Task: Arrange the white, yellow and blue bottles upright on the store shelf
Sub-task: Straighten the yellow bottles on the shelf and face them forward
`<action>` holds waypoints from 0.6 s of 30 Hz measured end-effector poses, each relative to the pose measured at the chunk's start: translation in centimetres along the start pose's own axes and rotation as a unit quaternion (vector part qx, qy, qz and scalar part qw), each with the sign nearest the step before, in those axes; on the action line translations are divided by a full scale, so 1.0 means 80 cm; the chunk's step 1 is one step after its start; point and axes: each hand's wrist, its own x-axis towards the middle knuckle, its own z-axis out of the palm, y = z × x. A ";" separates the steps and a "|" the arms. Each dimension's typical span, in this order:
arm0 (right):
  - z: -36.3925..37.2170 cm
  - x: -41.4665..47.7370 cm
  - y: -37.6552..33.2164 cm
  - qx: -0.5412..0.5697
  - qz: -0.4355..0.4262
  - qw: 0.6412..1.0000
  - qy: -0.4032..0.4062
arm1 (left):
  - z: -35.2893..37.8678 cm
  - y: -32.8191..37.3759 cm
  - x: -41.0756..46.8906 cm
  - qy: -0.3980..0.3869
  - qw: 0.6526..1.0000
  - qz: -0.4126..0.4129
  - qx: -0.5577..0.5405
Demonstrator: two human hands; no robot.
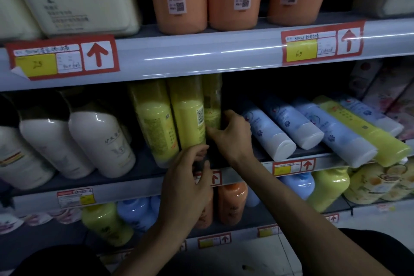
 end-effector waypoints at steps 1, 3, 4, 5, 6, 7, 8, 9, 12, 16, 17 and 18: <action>0.001 -0.001 0.000 -0.002 0.002 1.000 0.000 | -0.001 0.000 0.000 0.001 1.000 0.003 0.003; 0.002 -0.002 -0.001 -0.006 0.002 1.000 -0.002 | -0.002 0.000 -0.001 0.001 1.000 0.008 0.010; 0.002 -0.003 -0.001 -0.007 0.002 1.000 -0.003 | -0.002 0.000 -0.002 0.001 1.000 0.011 0.014; 0.001 -0.005 -0.002 -0.009 0.002 1.000 -0.006 | -0.002 0.000 -0.003 0.002 1.000 0.014 0.019; 0.001 -0.006 -0.001 -0.009 0.002 1.000 -0.012 | -0.002 0.000 -0.003 0.002 1.000 0.017 0.023; -0.001 -0.008 -0.001 -0.010 0.004 1.000 -0.018 | -0.002 0.000 -0.003 0.002 0.999 0.021 0.028; -0.004 -0.010 0.001 -0.008 0.003 1.000 -0.022 | -0.002 0.001 -0.003 0.000 0.999 0.025 0.032; -0.008 -0.012 0.001 -0.008 0.004 1.000 -0.023 | -0.002 0.001 -0.002 -0.003 0.999 0.030 0.038; -0.023 -0.020 0.003 -0.013 -0.007 1.000 -0.016 | 0.001 0.002 0.000 -0.005 0.997 0.046 0.056; -0.051 -0.034 0.005 -0.048 -0.038 0.998 -0.003 | 0.004 0.006 -0.003 0.000 0.994 0.076 0.083; -0.059 -0.038 0.005 -0.057 -0.051 0.997 -0.004 | 0.005 0.006 -0.004 -0.001 0.992 0.087 0.093; -0.068 -0.044 0.005 -0.067 -0.065 0.996 -0.008 | 0.005 0.006 -0.004 0.000 0.990 0.097 0.101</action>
